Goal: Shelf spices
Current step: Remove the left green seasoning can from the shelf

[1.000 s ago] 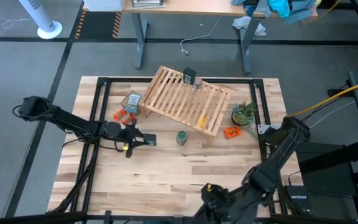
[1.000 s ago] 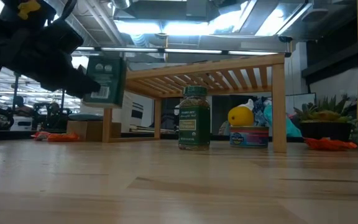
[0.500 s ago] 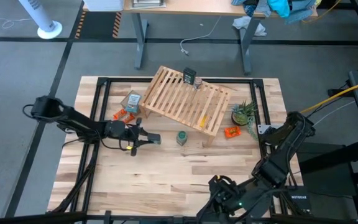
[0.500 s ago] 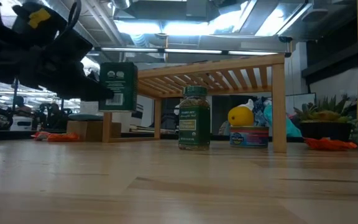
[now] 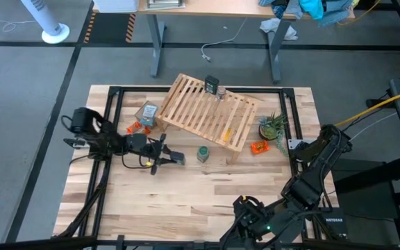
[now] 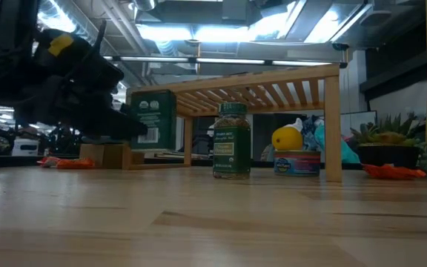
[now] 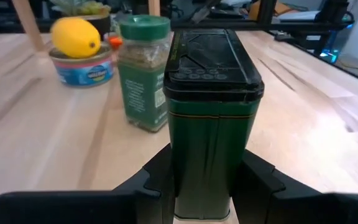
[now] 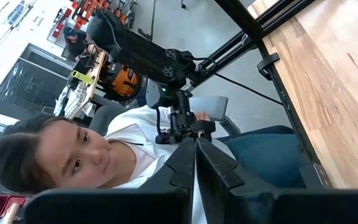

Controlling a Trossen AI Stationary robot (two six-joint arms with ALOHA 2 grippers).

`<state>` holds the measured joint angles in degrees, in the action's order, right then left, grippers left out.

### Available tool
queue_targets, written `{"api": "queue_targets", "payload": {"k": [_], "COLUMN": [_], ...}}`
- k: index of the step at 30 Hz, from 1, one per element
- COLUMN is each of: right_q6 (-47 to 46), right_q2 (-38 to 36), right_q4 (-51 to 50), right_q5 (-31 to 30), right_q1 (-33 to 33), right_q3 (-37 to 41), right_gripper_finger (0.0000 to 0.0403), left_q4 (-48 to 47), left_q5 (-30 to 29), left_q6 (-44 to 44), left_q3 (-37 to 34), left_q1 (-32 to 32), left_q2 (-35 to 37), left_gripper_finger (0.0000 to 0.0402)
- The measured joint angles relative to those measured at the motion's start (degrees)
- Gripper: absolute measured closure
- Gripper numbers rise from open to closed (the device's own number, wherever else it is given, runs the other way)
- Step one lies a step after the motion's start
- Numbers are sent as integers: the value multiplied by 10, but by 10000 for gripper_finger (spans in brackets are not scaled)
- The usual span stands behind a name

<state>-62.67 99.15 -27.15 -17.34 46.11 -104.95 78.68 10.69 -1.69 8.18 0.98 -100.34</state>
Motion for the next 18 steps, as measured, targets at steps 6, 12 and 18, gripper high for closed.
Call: {"api": "queue_targets", "payload": {"k": [6,12,18], "right_q6": [0,0,0], "right_q2": [0,0,0], "right_q4": [0,0,0], "right_q5": [0,0,0], "right_q1": [0,0,0], "right_q3": [0,0,0], "right_gripper_finger": [382,382,381], "left_q4": [46,47,43], "left_q5": [64,99,115], "left_q6": [-2,-2,-1], "left_q3": [30,54,78], "left_q1": [27,56,63], "left_q2": [-64,-94,-122], "left_gripper_finger": [299,299,299]}}
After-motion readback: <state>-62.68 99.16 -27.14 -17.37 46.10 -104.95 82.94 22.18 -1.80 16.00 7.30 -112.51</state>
